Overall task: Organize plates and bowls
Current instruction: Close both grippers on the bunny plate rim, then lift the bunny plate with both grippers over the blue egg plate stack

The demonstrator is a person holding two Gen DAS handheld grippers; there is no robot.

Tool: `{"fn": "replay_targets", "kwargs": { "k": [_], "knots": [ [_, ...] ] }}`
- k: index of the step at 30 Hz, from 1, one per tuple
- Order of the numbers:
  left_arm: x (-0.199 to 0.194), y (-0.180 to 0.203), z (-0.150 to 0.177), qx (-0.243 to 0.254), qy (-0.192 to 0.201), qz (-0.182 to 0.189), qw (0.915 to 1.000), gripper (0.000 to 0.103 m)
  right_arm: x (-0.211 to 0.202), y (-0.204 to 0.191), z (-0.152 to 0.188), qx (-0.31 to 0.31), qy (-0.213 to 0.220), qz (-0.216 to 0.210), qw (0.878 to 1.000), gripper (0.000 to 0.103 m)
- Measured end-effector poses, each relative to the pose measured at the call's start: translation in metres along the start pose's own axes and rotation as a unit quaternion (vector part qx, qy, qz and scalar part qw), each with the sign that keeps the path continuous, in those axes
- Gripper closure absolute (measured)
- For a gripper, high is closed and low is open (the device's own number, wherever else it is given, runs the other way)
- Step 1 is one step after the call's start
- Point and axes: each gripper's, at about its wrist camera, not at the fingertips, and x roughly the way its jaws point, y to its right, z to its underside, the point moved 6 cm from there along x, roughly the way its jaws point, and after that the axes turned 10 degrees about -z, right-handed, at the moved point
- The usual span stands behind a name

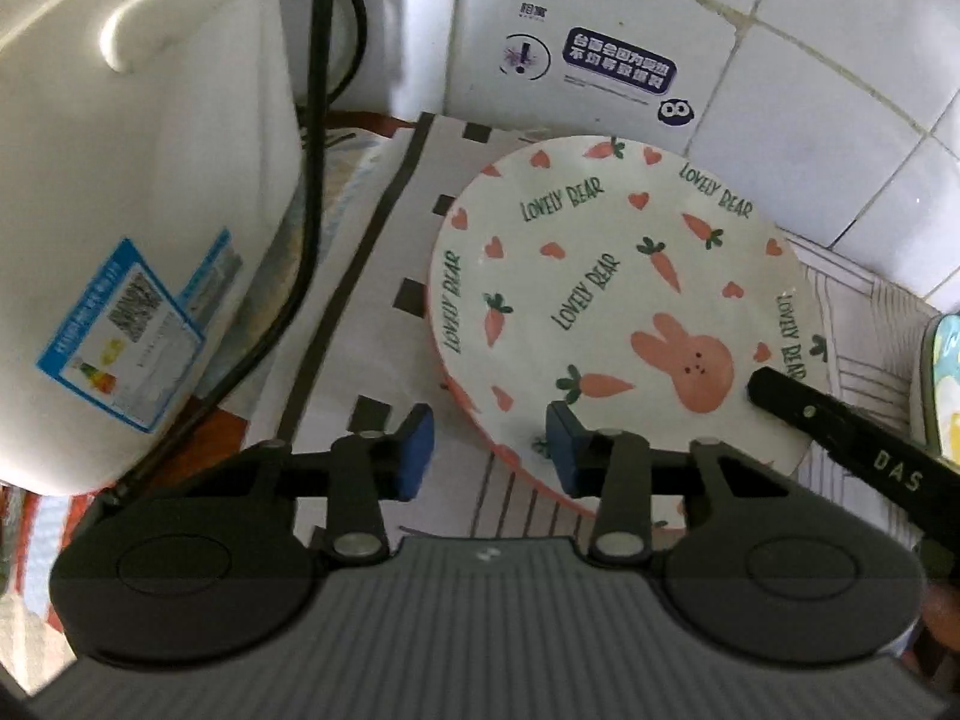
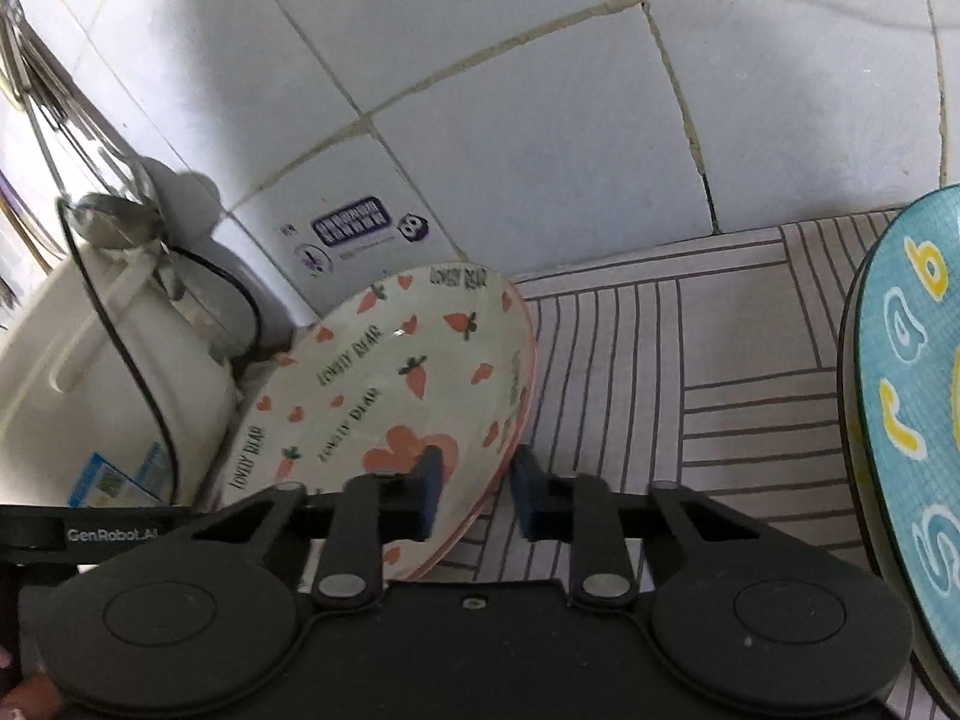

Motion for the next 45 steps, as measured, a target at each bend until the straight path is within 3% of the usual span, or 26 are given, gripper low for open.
{"fn": "replay_targets", "kwargs": {
  "k": [2,5,12,17,24,29,34,42,45],
  "knots": [
    [0.003,0.005,0.002,-0.014,-0.016,0.026,0.9994,0.071,0.001,0.000,0.002,0.006,0.002,-0.001,1.000,0.084],
    [0.004,0.011,0.004,-0.014,-0.003,0.010,0.9998,0.070,0.002,0.002,0.002,0.012,0.002,-0.006,1.000,0.084],
    [0.010,0.007,0.004,-0.033,-0.019,0.010,0.9992,0.070,0.004,0.005,-0.001,0.031,-0.012,-0.013,0.999,0.085],
    [0.001,0.008,0.000,0.008,-0.018,0.000,0.9998,0.070,0.003,-0.009,-0.001,-0.015,-0.034,0.001,0.999,0.083],
    [-0.037,0.018,0.017,0.069,0.026,-0.012,0.9972,0.070,-0.021,-0.014,0.011,-0.003,-0.020,-0.018,1.000,0.082],
    [-0.063,0.035,0.027,0.108,0.037,0.011,0.9934,0.070,-0.056,-0.011,0.021,0.029,0.007,-0.013,0.999,0.081],
    [-0.083,0.067,0.034,0.146,0.055,0.043,0.9868,0.070,-0.092,-0.007,0.022,0.010,0.024,0.014,1.000,0.080],
    [-0.110,0.133,0.042,0.211,0.074,0.104,0.9690,0.070,-0.156,0.020,0.015,0.023,0.075,0.064,0.995,0.078],
    [-0.114,0.155,0.045,0.225,0.064,0.131,0.9633,0.070,-0.178,0.032,0.012,0.027,0.086,0.078,0.993,0.078]
  ]
}}
